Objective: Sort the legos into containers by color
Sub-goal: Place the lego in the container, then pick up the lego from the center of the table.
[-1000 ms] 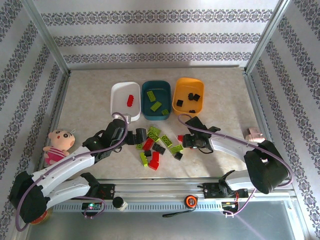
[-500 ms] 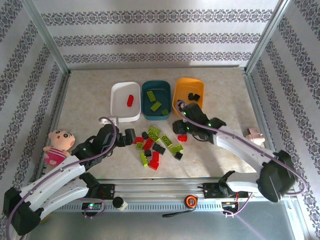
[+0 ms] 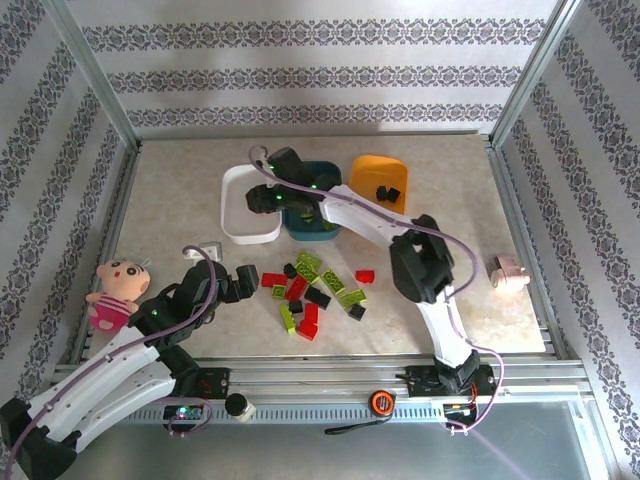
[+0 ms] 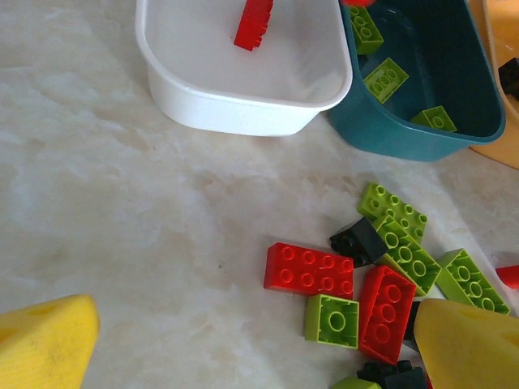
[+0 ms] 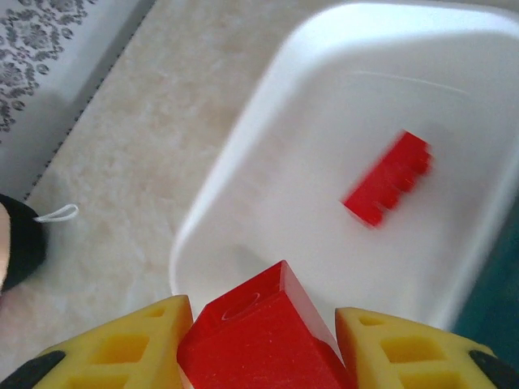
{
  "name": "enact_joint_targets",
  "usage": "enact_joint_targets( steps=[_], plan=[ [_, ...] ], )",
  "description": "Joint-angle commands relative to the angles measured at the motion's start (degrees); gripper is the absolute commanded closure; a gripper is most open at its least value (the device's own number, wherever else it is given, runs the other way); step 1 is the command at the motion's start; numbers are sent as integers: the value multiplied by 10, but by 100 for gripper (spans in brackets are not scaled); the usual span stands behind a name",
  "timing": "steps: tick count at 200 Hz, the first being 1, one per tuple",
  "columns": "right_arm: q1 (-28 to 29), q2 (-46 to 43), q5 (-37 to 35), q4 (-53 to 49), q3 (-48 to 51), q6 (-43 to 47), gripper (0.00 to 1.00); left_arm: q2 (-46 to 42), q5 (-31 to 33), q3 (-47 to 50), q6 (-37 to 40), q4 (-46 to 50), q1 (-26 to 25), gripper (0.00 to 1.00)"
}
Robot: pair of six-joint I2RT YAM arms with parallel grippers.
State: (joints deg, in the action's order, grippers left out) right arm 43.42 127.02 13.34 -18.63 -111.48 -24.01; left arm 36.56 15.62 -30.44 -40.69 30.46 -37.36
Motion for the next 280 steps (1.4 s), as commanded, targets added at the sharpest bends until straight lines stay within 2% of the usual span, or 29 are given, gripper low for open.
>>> enact_joint_targets(
  steps=[1, 38, 54, 72, 102, 121, 142, 178, 206, 238, 280],
  plan=[
    [6, 77, 52, -32, -102, -21, 66, -11, 1, 11, -12, 28, 9, 0],
    [5, 192, 79, -62, -250, -51, 62, -13, -7, 11, -11, 40, 10, 0],
    [5, 214, 79, -71, -292, -57, 50, -13, -10, 10, -10, 40, 10, 0],
    [3, 214, 76, -70, -303, -60, 38, -13, -13, 9, -10, 40, 11, 0],
    [-1, 167, 60, -53, -268, -53, 33, -11, -23, 7, -6, 29, 11, 0],
    [-4, 105, 50, -16, -186, -52, 32, -3, -39, 6, 1, 15, 11, 0],
    [-7, 12, 30, 49, -46, -50, 32, 22, -74, 0, 17, -9, 11, 0],
    [-31, -151, 12, 160, 213, -68, 33, 106, -130, -11, 35, -66, 10, 9],
    [-53, -260, 1, 200, 377, -74, 33, 193, -160, -29, 51, -113, 6, 19],
    [-71, -353, -20, 210, 509, -70, 33, 299, -175, -63, 83, -140, 5, 18],
    [-94, -424, -27, 215, 606, -76, 33, 392, -203, -109, 117, -195, -5, 16]
  ],
)
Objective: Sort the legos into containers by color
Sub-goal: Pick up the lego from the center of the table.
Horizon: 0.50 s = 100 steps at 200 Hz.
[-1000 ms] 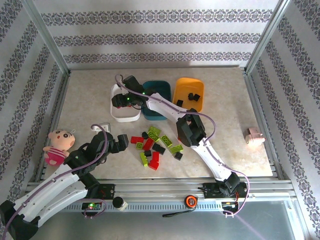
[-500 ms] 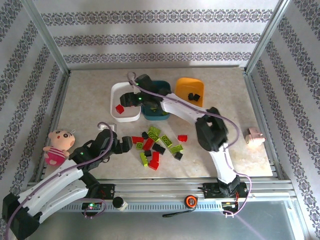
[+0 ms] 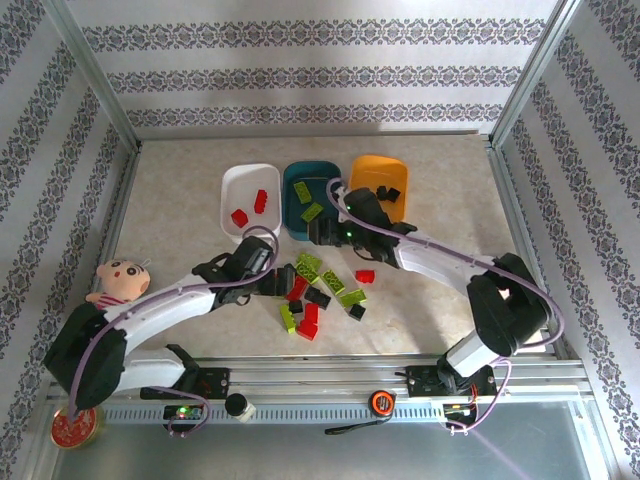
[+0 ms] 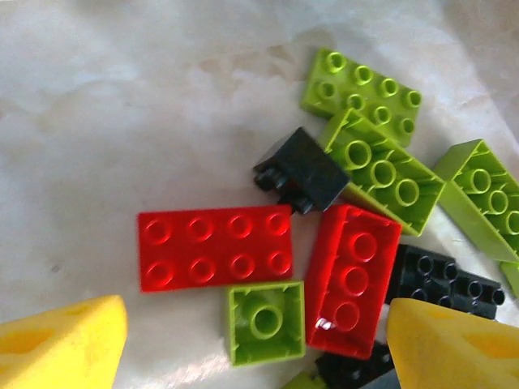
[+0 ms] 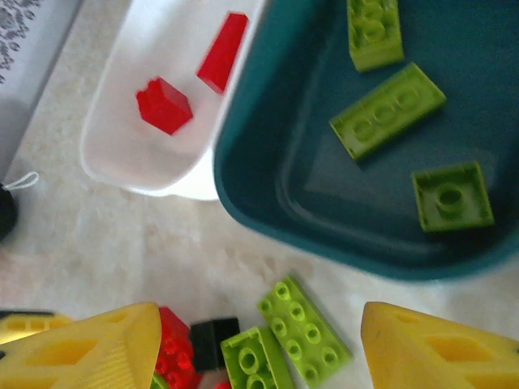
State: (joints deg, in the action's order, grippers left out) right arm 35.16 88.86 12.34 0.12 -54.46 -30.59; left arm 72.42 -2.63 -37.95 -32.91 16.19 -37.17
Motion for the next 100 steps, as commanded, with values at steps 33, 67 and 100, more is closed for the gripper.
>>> enact_joint_targets(
  steps=[33, 67, 100],
  plan=[
    [-21, -77, -25, 30, 77, -14, 33, 110, -6, -93, 74, -30, -12, 16],
    [-30, -99, -26, 31, 97, -15, 33, 168, 17, -134, 96, -11, -17, 25],
    [-36, -109, -25, 31, 105, -15, 33, 206, 29, -153, 100, -2, -18, 33]
  ],
)
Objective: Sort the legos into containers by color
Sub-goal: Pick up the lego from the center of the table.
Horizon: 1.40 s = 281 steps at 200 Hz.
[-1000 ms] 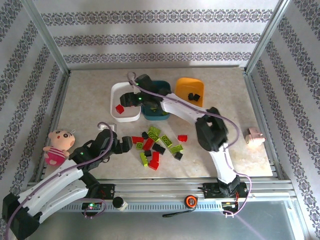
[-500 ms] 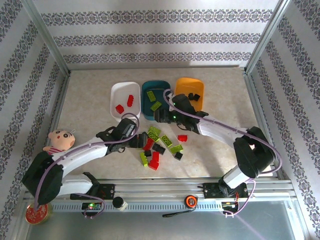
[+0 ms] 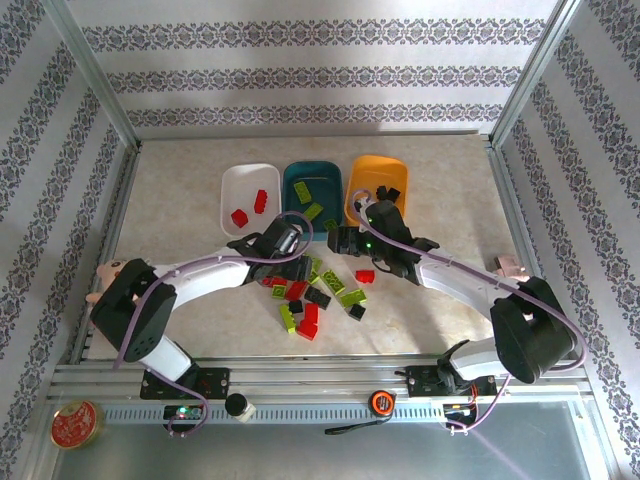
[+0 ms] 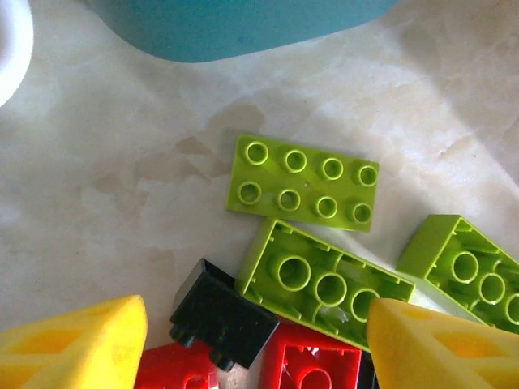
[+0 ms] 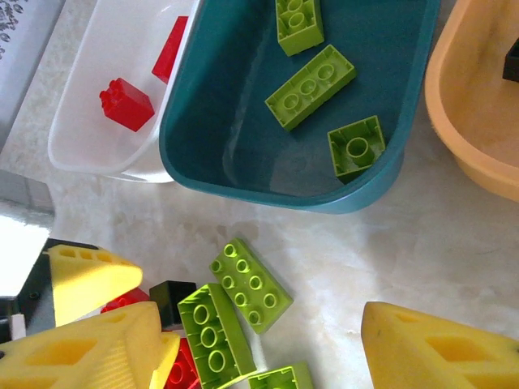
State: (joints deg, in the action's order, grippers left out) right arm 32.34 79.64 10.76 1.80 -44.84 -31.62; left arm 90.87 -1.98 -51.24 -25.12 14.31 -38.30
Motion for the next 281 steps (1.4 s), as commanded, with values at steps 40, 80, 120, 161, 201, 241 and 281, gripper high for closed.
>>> enact_joint_targets(
  steps=[40, 80, 120, 161, 201, 241, 281],
  plan=[
    [-13, -26, -10, 16, 15, -5, 33, 37, 32, -23, 26, 24, -6, 39],
    [-17, -30, -9, 17, 15, -7, 33, 38, 39, -13, 24, 30, -7, 43],
    [-19, -32, -9, 18, 17, -9, 33, 51, 28, -11, 25, 19, -6, 44],
    [-29, -46, -11, 16, 23, -12, 33, 57, 24, -9, 24, 17, -6, 55],
    [-51, -69, -18, 16, 36, -18, 33, 37, 24, -4, 19, 19, -6, 61],
    [-73, -100, -20, 8, 50, -20, 33, 10, 17, -29, 17, 34, -7, 62],
    [-92, -132, -19, -2, 70, -21, 33, 6, 10, -78, 22, 58, -23, 64]
  ],
)
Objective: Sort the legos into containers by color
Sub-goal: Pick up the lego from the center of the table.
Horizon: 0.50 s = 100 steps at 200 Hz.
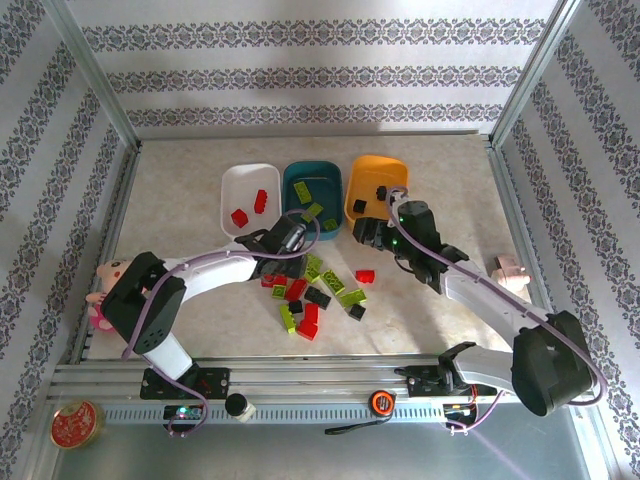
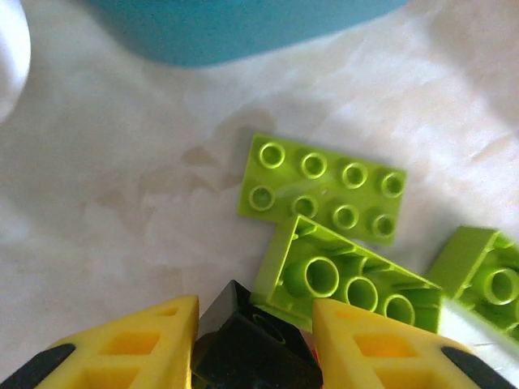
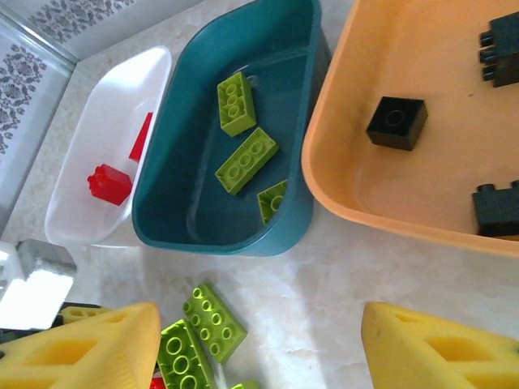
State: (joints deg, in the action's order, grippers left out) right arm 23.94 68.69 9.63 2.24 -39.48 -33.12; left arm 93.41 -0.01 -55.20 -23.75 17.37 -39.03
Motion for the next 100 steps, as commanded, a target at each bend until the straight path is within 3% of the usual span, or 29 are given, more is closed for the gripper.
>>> enact_joint_targets(
  steps=[1, 61, 100],
  plan=[
    [-9, -23, -8, -7, 17, -7, 33, -19, -10, -39, 8, 27, -16, 64],
    [-30, -74, -21, -38, 41, -5, 33, 24, -31, -143, 21, 45, -33, 64],
    [-44, -122, -40, -66, 45, -2, 33, 110, -46, -256, 26, 33, -32, 64]
  ],
)
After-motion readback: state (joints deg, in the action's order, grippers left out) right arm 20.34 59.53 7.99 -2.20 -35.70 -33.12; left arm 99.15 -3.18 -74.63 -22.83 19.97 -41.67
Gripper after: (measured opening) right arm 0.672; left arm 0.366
